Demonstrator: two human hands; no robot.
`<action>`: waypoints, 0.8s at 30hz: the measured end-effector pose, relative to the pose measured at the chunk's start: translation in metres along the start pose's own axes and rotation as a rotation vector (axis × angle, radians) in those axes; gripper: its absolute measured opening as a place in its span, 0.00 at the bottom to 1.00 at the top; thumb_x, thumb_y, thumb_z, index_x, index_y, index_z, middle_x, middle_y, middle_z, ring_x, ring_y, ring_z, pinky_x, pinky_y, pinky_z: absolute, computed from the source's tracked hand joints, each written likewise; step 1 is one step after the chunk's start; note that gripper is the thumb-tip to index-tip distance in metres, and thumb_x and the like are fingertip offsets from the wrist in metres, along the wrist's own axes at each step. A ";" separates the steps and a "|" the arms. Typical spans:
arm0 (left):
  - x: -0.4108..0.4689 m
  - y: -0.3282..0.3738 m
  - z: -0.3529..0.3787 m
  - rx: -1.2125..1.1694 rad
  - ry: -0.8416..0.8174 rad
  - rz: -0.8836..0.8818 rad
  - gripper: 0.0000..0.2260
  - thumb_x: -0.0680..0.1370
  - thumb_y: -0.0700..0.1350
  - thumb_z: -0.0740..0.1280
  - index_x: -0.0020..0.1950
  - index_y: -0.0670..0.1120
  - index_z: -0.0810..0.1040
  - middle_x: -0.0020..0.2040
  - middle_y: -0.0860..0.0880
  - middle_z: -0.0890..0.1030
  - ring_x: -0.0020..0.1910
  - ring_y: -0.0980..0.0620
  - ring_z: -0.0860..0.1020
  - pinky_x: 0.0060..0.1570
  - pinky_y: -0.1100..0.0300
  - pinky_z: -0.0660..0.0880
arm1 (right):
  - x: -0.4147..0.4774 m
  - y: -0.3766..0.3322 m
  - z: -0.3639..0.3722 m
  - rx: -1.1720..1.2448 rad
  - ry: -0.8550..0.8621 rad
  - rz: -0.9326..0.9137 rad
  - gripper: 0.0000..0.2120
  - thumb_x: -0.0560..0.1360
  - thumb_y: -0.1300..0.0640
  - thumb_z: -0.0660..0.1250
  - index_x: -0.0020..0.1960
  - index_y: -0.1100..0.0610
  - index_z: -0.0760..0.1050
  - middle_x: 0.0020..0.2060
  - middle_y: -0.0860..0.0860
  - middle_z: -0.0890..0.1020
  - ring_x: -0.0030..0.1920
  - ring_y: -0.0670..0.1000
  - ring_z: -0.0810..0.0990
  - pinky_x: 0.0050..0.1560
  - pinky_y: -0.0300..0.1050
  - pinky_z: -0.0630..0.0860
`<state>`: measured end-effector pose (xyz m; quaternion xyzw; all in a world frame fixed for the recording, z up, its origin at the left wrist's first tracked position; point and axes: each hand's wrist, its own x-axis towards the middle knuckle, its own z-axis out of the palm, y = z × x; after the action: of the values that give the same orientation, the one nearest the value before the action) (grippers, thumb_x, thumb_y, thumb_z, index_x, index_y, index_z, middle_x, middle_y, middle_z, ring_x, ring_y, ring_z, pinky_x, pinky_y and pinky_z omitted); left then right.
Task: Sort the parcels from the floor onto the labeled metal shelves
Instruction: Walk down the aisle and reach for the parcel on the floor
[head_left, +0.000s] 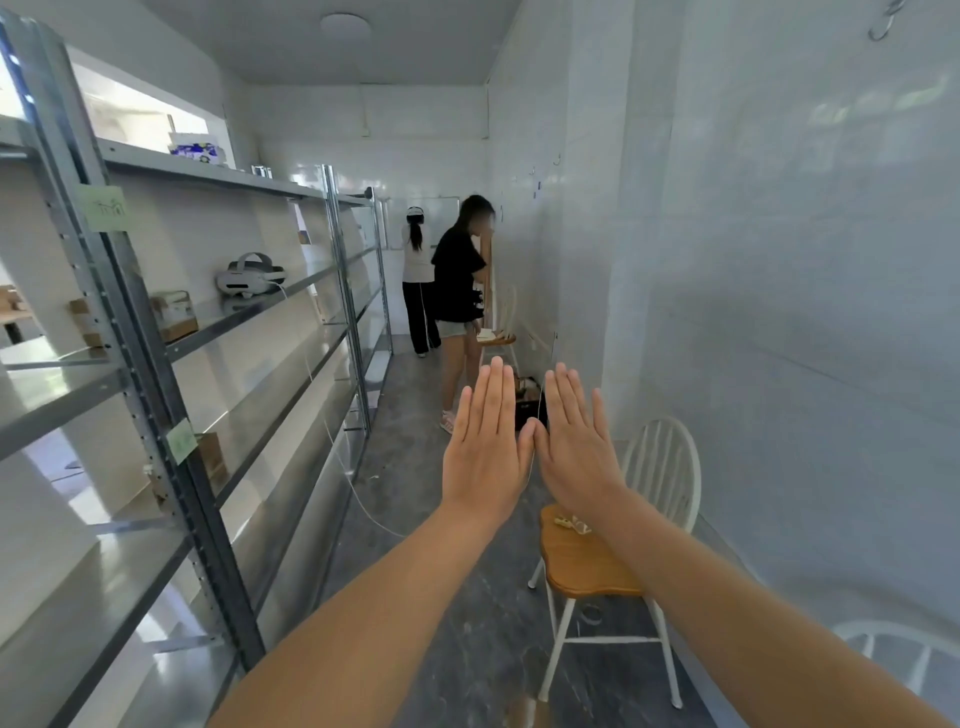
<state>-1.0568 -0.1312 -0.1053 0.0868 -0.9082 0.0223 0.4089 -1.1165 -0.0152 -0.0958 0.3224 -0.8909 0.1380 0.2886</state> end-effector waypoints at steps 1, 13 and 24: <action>0.003 0.002 0.004 0.005 -0.006 0.013 0.29 0.86 0.54 0.50 0.82 0.39 0.49 0.83 0.42 0.50 0.82 0.48 0.49 0.80 0.49 0.52 | 0.001 0.006 0.002 0.004 0.000 0.000 0.35 0.79 0.44 0.26 0.80 0.60 0.42 0.80 0.56 0.44 0.79 0.55 0.39 0.76 0.52 0.36; 0.014 0.004 0.049 0.014 -0.024 -0.026 0.29 0.86 0.54 0.50 0.82 0.39 0.50 0.83 0.42 0.51 0.82 0.47 0.50 0.81 0.50 0.51 | 0.020 0.033 0.041 0.013 -0.025 -0.031 0.36 0.77 0.43 0.23 0.80 0.60 0.40 0.80 0.55 0.43 0.79 0.54 0.39 0.77 0.52 0.36; 0.042 -0.044 0.095 -0.016 -0.050 -0.034 0.29 0.86 0.55 0.47 0.82 0.39 0.50 0.83 0.42 0.51 0.82 0.47 0.50 0.80 0.51 0.50 | 0.068 0.018 0.091 -0.029 -0.063 -0.015 0.31 0.81 0.47 0.33 0.80 0.61 0.41 0.80 0.56 0.44 0.79 0.55 0.38 0.77 0.53 0.36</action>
<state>-1.1471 -0.1911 -0.1384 0.0997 -0.9167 0.0059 0.3868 -1.2098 -0.0743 -0.1279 0.3288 -0.8991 0.1127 0.2659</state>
